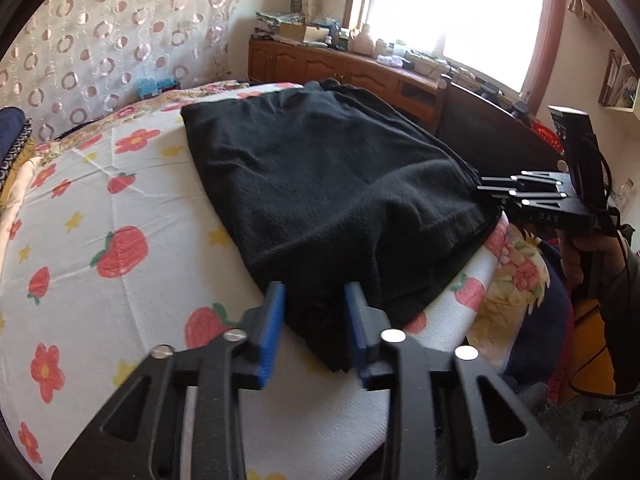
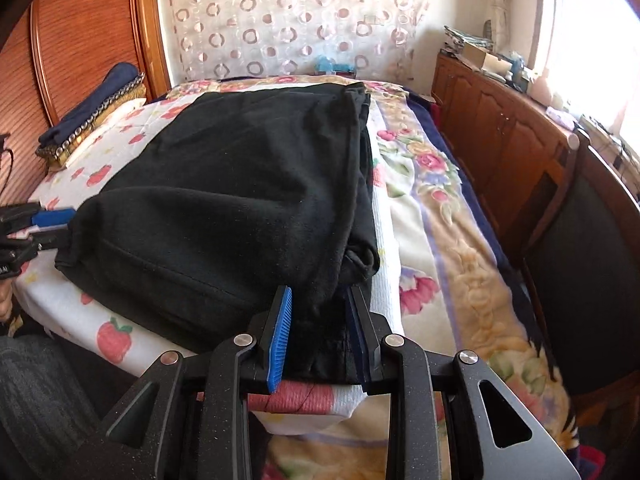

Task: Fold small clothes

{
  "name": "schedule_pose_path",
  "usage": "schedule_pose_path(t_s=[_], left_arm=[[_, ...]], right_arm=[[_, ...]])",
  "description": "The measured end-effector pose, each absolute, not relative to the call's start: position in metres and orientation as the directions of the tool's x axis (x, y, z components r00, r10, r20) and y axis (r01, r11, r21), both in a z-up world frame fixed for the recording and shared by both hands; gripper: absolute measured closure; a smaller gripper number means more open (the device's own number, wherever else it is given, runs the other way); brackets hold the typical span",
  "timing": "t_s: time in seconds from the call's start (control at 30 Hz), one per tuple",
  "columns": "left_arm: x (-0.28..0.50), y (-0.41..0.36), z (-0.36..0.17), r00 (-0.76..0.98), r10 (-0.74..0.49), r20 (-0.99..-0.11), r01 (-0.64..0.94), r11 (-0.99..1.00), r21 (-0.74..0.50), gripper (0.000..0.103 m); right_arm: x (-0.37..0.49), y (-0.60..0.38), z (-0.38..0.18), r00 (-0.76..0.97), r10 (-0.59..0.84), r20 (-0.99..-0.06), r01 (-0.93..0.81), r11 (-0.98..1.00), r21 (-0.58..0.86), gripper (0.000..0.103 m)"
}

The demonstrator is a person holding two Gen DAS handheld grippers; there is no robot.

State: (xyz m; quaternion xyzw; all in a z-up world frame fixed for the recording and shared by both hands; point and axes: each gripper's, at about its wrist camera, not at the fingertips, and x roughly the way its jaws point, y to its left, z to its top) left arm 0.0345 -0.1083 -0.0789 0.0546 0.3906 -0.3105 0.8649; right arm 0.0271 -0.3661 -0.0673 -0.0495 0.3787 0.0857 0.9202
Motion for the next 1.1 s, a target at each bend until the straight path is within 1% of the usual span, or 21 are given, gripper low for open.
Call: schedule_pose_path(t_s=[0.03,0.07,0.1,0.17,0.27,0.3,0.37,0.47,0.53,0.6,0.63,0.7,0.83,0.9,0.93,0.97,1.0,1.03,1.07,1.1], left_arm=[[0.034,-0.109,-0.079,0.491,-0.5,-0.713,0.585,0.796,-0.155,0.085],[0.032,-0.111,-0.08,0.482,-0.5,-0.719,0.592,0.791,-0.154,0.092],[0.03,-0.111,-0.079,0.485,-0.498,-0.719,0.595,0.79,-0.146,0.095],[0.025,-0.111,-0.075,0.483,-0.503,-0.716,0.604,0.784,-0.143,0.097],[0.021,-0.106,-0.069,0.489,-0.509,-0.709,0.607,0.781,-0.143,0.097],[0.02,-0.105,-0.066,0.489,-0.512,-0.706,0.607,0.781,-0.146,0.097],[0.019,-0.102,-0.062,0.505,-0.503,-0.701,0.597,0.79,-0.137,0.097],[0.021,-0.097,-0.058,0.516,-0.504,-0.693,0.584,0.798,-0.146,0.097],[0.024,-0.094,-0.056,0.539,-0.483,-0.69,0.562,0.817,-0.133,0.09],[0.028,-0.092,-0.055,0.547,-0.485,-0.683,0.554,0.821,-0.138,0.077],[0.03,-0.091,-0.055,0.547,-0.485,-0.682,0.552,0.822,-0.141,0.074],[0.033,-0.091,-0.056,0.544,-0.488,-0.682,0.552,0.821,-0.147,0.065],[0.04,-0.096,-0.063,0.515,-0.496,-0.699,0.564,0.811,-0.159,0.065],[0.042,-0.099,-0.067,0.508,-0.489,-0.709,0.562,0.812,-0.157,0.064],[0.043,-0.101,-0.069,0.505,-0.486,-0.713,0.561,0.813,-0.157,0.064],[0.044,-0.102,-0.072,0.5,-0.487,-0.716,0.562,0.812,-0.159,0.064],[0.045,-0.103,-0.072,0.497,-0.487,-0.718,0.563,0.811,-0.16,0.064],[0.046,-0.104,-0.074,0.491,-0.488,-0.721,0.565,0.809,-0.163,0.064],[0.046,-0.105,-0.075,0.485,-0.49,-0.724,0.568,0.807,-0.166,0.062],[0.046,-0.105,-0.075,0.484,-0.488,-0.726,0.567,0.807,-0.165,0.055]], right_arm=[[0.027,-0.367,-0.067,0.699,0.125,-0.704,-0.196,0.98,-0.021,0.075],[0.028,-0.365,-0.069,0.7,0.129,-0.703,-0.199,0.98,-0.018,0.075],[0.03,-0.361,-0.072,0.701,0.132,-0.701,-0.201,0.979,-0.016,0.075],[0.03,-0.363,-0.072,0.7,0.145,-0.7,-0.211,0.977,-0.008,0.075],[0.022,-0.361,-0.08,0.704,0.177,-0.687,-0.242,0.97,0.002,0.094],[0.019,-0.36,-0.08,0.712,0.179,-0.679,-0.247,0.969,-0.003,0.098],[0.014,-0.363,-0.076,0.728,0.189,-0.659,-0.252,0.968,0.0,0.099],[0.006,-0.372,-0.067,0.746,0.154,-0.647,-0.227,0.974,-0.03,0.099],[0.003,-0.379,-0.063,0.754,0.123,-0.645,-0.2,0.979,-0.048,0.099],[0.002,-0.382,-0.064,0.75,0.106,-0.653,-0.191,0.98,-0.06,0.099],[0.003,-0.382,-0.066,0.74,0.115,-0.662,-0.199,0.979,-0.053,0.099],[0.003,-0.378,-0.072,0.719,0.124,-0.684,-0.22,0.974,-0.055,0.099],[0.008,-0.378,-0.074,0.708,0.134,-0.694,-0.224,0.974,-0.04,0.099],[0.008,-0.378,-0.074,0.713,0.116,-0.691,-0.209,0.976,-0.051,0.093],[0.009,-0.379,-0.074,0.713,0.124,-0.69,-0.213,0.976,-0.045,0.092],[0.01,-0.379,-0.074,0.713,0.13,-0.689,-0.215,0.976,-0.038,0.086],[0.011,-0.379,-0.074,0.712,0.125,-0.69,-0.21,0.977,-0.039,0.075],[0.012,-0.38,-0.075,0.713,0.117,-0.692,-0.202,0.979,-0.042,0.071],[0.013,-0.38,-0.077,0.712,0.116,-0.693,-0.198,0.979,-0.039,0.067],[0.014,-0.382,-0.077,0.707,0.124,-0.696,-0.202,0.979,-0.031,0.066]])
